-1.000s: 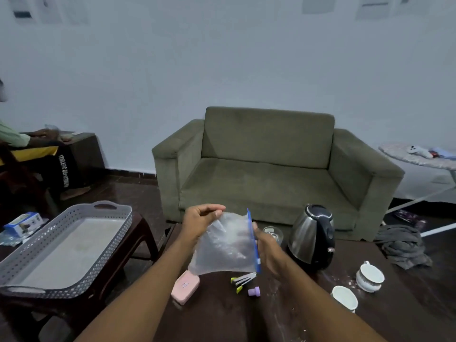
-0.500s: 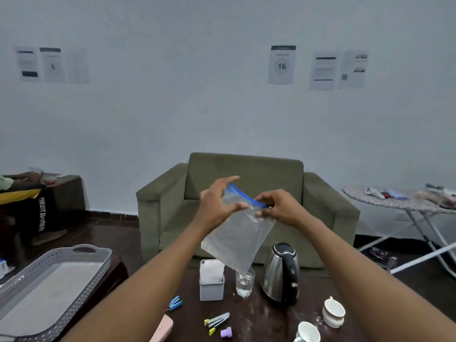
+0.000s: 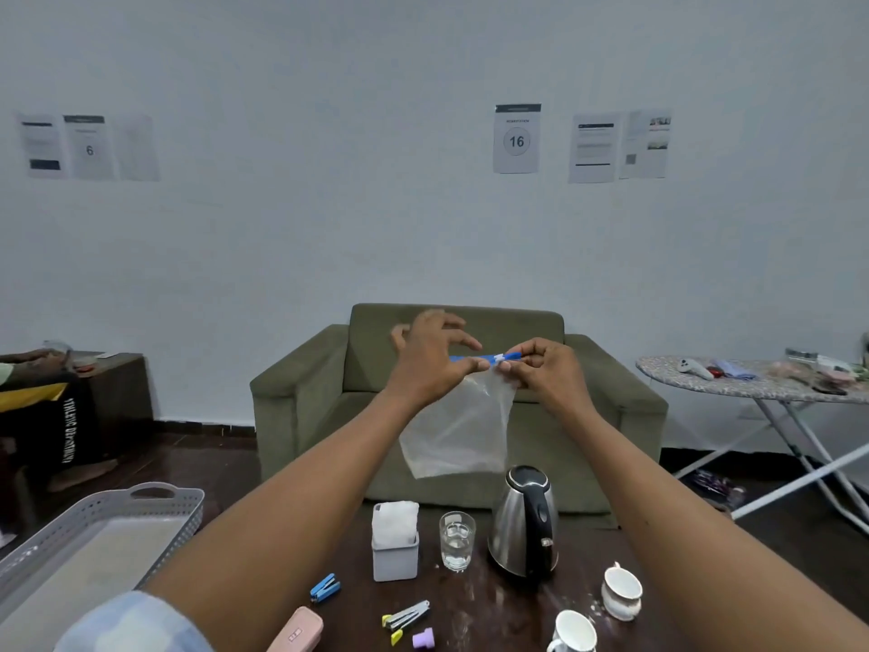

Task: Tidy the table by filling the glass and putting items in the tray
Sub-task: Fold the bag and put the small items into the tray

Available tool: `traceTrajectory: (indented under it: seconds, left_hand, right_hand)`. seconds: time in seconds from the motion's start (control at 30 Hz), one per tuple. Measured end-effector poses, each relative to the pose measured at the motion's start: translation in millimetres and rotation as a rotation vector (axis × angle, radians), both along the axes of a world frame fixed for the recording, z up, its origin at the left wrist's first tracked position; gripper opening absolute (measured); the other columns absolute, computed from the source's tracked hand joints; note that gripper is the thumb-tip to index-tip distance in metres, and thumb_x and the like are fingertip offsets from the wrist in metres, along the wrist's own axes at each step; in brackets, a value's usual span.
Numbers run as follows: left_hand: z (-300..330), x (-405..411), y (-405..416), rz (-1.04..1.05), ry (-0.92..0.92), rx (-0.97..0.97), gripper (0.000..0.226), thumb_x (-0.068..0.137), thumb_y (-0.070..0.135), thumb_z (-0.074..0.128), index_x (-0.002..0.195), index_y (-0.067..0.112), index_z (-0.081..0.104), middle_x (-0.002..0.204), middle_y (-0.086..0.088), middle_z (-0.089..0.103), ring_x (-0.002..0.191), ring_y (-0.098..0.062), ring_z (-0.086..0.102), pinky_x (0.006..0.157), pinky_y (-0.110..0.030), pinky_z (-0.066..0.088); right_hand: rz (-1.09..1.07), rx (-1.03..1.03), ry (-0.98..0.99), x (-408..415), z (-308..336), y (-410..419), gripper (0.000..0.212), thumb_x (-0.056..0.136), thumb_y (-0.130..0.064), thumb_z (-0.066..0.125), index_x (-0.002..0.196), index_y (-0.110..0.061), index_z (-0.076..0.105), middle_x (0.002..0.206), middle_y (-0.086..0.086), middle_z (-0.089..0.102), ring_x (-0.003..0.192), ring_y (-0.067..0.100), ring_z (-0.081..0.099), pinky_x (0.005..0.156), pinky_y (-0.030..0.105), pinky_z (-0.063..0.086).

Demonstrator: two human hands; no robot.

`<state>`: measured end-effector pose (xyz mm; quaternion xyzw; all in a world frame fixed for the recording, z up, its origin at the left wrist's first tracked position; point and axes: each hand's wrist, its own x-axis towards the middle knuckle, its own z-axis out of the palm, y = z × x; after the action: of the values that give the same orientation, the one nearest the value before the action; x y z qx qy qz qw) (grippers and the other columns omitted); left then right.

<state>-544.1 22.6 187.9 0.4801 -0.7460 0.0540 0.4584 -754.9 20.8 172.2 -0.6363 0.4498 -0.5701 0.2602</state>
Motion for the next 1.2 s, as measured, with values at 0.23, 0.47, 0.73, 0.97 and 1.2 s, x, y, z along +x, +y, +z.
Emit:
traceTrajectory:
  seconds: [0.23, 0.47, 0.73, 0.97, 1.2]
  left_hand:
    - [26.8, -18.8, 5.9, 0.1, -0.326, -0.145, 0.016, 0.086, 0.052, 0.068, 0.092, 0.045, 0.08, 0.14, 0.022, 0.058, 0.148, -0.009, 0.033, 0.117, -0.057, 0.007]
    - [43.9, -23.6, 7.3, -0.027, -0.288, 0.085, 0.024, 0.1, 0.031, 0.056, 0.092, 0.035, 0.079, 0.071, 0.02, 0.065, 0.081, 0.002, 0.056, 0.113, -0.05, 0.018]
    - [54.1, 4.2, 1.2, -0.037, -0.355, 0.152, 0.023, 0.098, 0.025, 0.058, 0.089, 0.028, 0.079, 0.079, 0.019, 0.074, 0.087, 0.008, 0.054, 0.1, -0.042, 0.023]
    - [56.9, 9.5, -0.4, -0.213, -0.039, 0.204, 0.018, 0.098, 0.011, 0.062, 0.089, 0.014, 0.077, 0.08, 0.02, 0.07, 0.073, 0.007, 0.063, 0.074, -0.022, 0.047]
    - [55.7, 17.7, 3.1, -0.145, 0.278, 0.182, 0.038, 0.089, 0.037, 0.079, 0.119, 0.019, 0.065, 0.096, 0.005, 0.069, 0.085, -0.001, 0.061, 0.075, -0.021, 0.046]
  right_hand:
    - [0.015, 0.016, -0.03, 6.5, 9.7, 3.4, 0.021, 0.076, -0.02, 0.094, 0.084, -0.01, 0.078, 0.078, 0.011, 0.081, 0.071, 0.018, 0.077, 0.065, 0.033, 0.063]
    - [0.066, -0.033, -0.071, 4.5, 5.7, 7.3, 0.014, 0.091, -0.015, 0.081, 0.091, -0.003, 0.075, 0.084, 0.025, 0.078, 0.074, 0.023, 0.07, 0.07, 0.036, 0.057]
    - [-0.054, -0.067, -0.267, -4.1, 7.4, 9.9, 0.016, 0.095, -0.004, 0.071, 0.08, -0.01, 0.073, 0.07, 0.004, 0.075, 0.065, 0.013, 0.066, 0.069, 0.032, 0.054]
    - [0.071, 0.064, -0.445, -6.1, 6.6, 15.6, 0.012, 0.1, -0.016, 0.069, 0.094, -0.006, 0.071, 0.085, 0.01, 0.076, 0.078, 0.025, 0.072, 0.077, 0.046, 0.061]
    - [0.007, 0.036, -0.146, -8.5, -30.0, 11.3, 0.012, 0.09, -0.021, 0.08, 0.098, -0.012, 0.078, 0.095, 0.01, 0.082, 0.09, 0.027, 0.078, 0.089, 0.05, 0.06]
